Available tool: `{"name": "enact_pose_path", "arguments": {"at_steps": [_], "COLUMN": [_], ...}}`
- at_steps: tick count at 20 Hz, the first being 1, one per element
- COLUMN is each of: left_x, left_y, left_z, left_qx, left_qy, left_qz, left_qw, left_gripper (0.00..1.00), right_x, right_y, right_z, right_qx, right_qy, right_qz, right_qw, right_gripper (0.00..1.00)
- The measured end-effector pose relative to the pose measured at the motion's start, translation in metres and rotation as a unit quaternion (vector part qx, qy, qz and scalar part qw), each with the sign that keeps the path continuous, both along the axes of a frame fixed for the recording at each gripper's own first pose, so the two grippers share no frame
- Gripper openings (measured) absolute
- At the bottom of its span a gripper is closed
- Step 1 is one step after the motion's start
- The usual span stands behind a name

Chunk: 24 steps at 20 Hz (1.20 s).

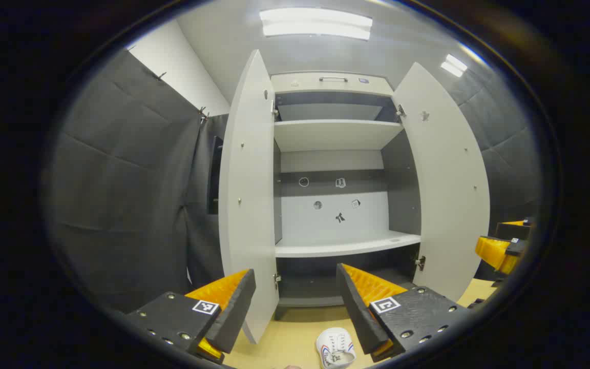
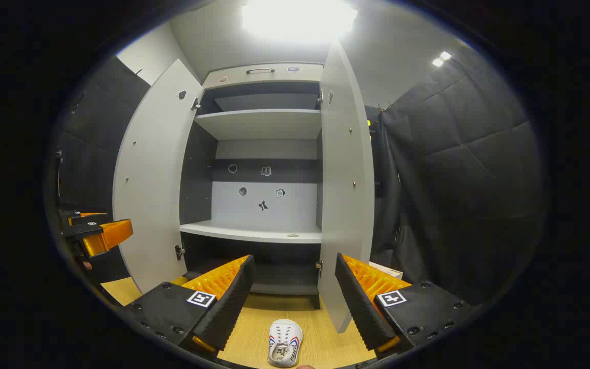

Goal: Grab one shoe with the right hand and put it into the shoe cabinet, grab the other shoe with the left hand and put it into the shoe cabinet; then close the right door with the right hand and the left door with the left hand.

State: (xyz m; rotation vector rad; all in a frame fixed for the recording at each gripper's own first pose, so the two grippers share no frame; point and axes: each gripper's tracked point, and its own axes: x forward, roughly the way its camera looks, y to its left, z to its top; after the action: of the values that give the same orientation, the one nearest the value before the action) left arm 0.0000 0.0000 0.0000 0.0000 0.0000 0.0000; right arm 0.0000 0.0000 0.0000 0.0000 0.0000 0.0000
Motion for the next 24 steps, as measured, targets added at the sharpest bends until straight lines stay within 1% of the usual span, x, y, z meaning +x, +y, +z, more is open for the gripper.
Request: {"name": "enact_pose_path", "arguments": {"at_steps": [5, 9, 10, 11, 15, 19, 20, 21, 24], "left_x": [-0.002, -0.001, 0.0, 0.001, 0.002, 0.007, 0.009, 0.008, 0.009], "left_y": [0.005, 0.015, 0.018, 0.02, 0.025, 0.03, 0.032, 0.034, 0.041], "left_z": [0.018, 0.021, 0.021, 0.02, 0.02, 0.018, 0.018, 0.018, 0.019], "left_qx": [0.004, 0.001, 0.0, 0.0, 0.004, 0.005, 0.006, 0.008, 0.014], "left_qy": [-0.01, -0.003, -0.003, -0.002, -0.002, 0.0, -0.001, -0.001, -0.002], "left_qz": [-0.003, 0.004, 0.006, 0.008, 0.012, 0.014, 0.015, 0.017, 0.024], "left_qw": [1.0, 1.0, 1.0, 1.0, 1.0, 1.0, 1.0, 1.0, 1.0], "left_gripper": [0.91, 0.91, 0.91, 0.91, 0.91, 0.91, 0.91, 0.91, 0.91], "right_x": [-0.004, -0.005, -0.004, -0.003, 0.0, 0.013, 0.017, 0.022, 0.038], "right_y": [-0.004, -0.005, -0.005, -0.005, -0.002, 0.002, 0.005, 0.007, 0.014], "right_z": [0.019, 0.03, 0.03, 0.028, 0.019, 0.01, 0.003, -0.006, -0.039], "right_qx": [0.001, 0.0, -0.001, -0.003, -0.006, -0.018, -0.021, -0.023, -0.03], "right_qy": [-0.001, -0.008, -0.008, -0.005, 0.006, 0.02, 0.03, 0.043, 0.093], "right_qz": [-0.004, -0.008, -0.008, -0.008, -0.007, 0.0, 0.004, 0.008, 0.018], "right_qw": [1.0, 1.0, 1.0, 1.0, 1.0, 1.0, 0.999, 0.999, 0.995], "right_gripper": [0.99, 0.99, 0.96, 0.99, 0.99, 0.99, 0.96, 0.99, 0.99]}}
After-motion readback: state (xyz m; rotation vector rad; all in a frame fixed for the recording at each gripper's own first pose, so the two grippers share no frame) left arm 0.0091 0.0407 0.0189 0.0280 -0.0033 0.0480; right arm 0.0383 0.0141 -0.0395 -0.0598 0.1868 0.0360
